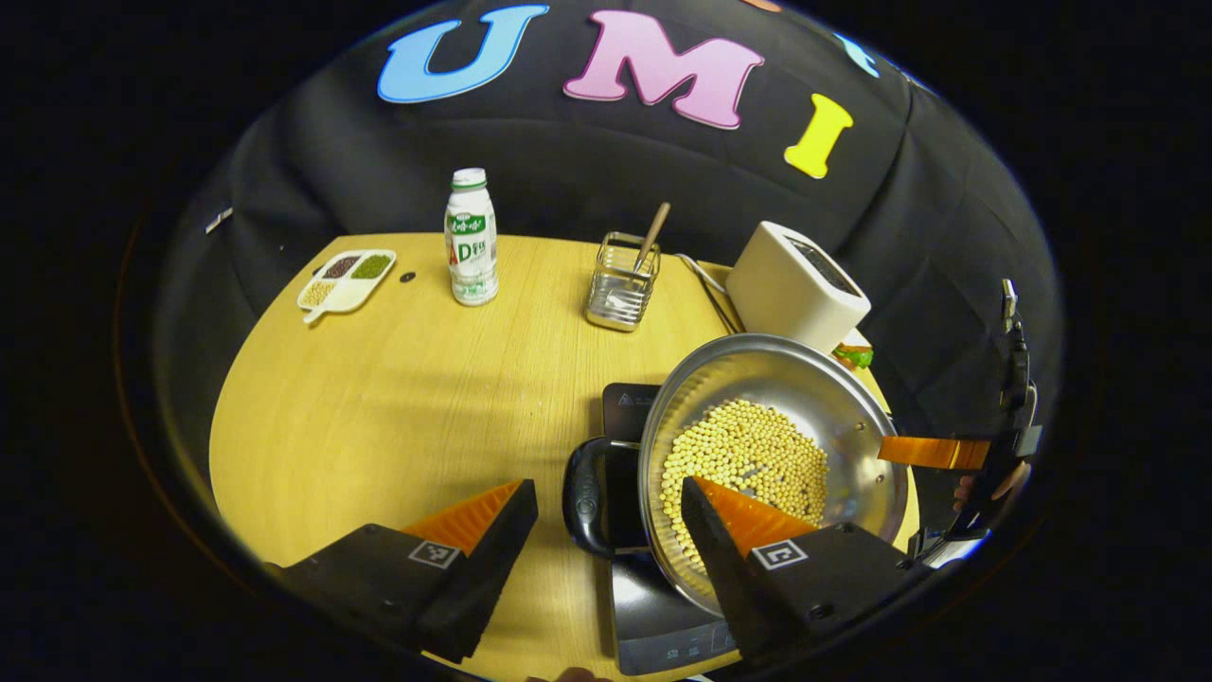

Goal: First push the handle of the pot to place it horizontally, then grasp the pot with both hands and set it on the induction cooktop.

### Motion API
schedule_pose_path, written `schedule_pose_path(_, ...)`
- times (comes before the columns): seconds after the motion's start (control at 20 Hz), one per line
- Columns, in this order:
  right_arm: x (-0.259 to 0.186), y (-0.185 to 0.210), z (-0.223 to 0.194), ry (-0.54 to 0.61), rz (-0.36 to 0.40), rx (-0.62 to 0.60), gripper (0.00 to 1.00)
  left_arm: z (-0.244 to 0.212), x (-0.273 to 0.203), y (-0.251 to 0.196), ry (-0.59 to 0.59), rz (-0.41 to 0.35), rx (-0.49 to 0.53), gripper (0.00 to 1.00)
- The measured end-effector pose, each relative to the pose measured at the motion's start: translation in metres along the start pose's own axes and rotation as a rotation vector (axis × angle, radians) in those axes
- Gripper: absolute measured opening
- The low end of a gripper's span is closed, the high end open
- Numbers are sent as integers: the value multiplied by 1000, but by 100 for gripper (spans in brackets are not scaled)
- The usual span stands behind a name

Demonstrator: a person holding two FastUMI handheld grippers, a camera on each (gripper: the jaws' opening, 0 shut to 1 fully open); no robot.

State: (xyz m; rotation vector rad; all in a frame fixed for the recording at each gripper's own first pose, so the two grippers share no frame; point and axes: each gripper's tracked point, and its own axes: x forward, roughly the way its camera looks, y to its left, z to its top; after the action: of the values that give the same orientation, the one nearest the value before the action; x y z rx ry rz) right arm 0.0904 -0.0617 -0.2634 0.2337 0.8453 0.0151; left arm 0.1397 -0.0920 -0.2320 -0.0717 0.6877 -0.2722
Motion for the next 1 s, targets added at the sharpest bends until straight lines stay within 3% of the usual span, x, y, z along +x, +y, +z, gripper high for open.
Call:
schedule_pose_path(0.3, -77, 32, 6, -171, -40, -26, 99, 25, -89, 14, -225, 63, 89, 96)
schedule_pose_path(0.6, -154, 66, 24, -456, -87, -109, 99, 46, -190, 22, -484, 140, 120, 95)
schedule_pose_path(0.85, -227, 97, 34, -707, -73, -155, 98, 43, -265, 35, -638, 235, 161, 95)
schedule_pose_path(1.0, -257, 110, 29, -796, -72, -182, 98, 28, -297, 31, -708, 268, 169, 95)
